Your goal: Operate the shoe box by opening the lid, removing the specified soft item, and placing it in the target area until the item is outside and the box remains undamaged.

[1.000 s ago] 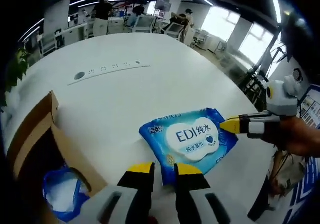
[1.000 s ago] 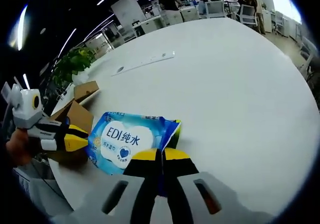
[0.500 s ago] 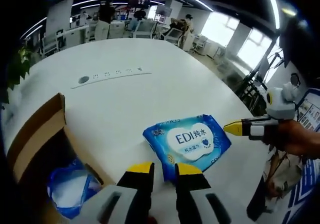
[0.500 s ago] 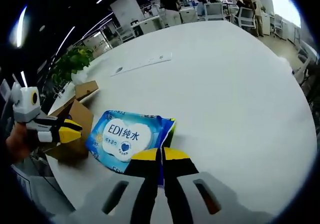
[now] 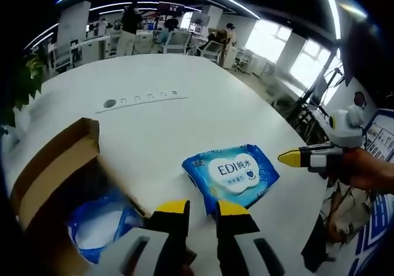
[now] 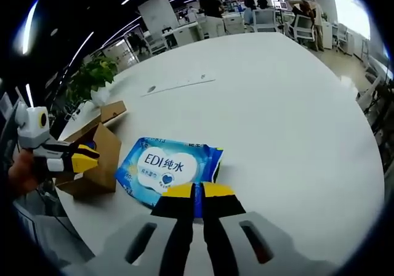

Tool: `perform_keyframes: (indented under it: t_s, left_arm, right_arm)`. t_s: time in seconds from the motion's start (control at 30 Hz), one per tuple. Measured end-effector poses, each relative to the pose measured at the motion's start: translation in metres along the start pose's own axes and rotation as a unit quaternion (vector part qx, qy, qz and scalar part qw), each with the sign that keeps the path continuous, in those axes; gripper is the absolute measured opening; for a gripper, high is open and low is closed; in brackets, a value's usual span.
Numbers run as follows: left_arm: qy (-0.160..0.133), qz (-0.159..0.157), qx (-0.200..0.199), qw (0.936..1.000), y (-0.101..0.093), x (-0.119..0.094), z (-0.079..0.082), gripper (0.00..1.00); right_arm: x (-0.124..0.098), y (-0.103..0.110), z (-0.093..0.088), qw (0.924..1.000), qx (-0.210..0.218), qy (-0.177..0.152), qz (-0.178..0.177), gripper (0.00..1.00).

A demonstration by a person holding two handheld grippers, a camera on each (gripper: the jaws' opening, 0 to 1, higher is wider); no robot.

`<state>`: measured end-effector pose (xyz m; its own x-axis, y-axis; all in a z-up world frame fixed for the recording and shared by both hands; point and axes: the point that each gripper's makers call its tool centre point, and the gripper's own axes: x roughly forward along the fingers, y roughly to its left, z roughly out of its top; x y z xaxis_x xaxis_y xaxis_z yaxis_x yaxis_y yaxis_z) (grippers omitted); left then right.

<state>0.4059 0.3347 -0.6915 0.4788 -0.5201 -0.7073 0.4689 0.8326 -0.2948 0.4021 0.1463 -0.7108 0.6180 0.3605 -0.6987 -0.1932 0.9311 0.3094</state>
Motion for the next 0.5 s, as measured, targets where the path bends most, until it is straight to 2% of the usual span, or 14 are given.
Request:
perform_keyframes:
  t_s: [0.23,0.5]
  left_arm:
    - [-0.012,0.002,-0.001,0.9999,0.011,-0.016,0.002,0.17]
    - [-0.020,0.006,-0.007,0.9998,0.026,-0.035,-0.004,0.17]
  right_arm:
    - [0.000,0.018,0.003,1.0000,-0.005,-0.005,0.005,0.03]
    - [0.005,0.044,0.002,0.9998,-0.014,-0.006,0.013,0.04]
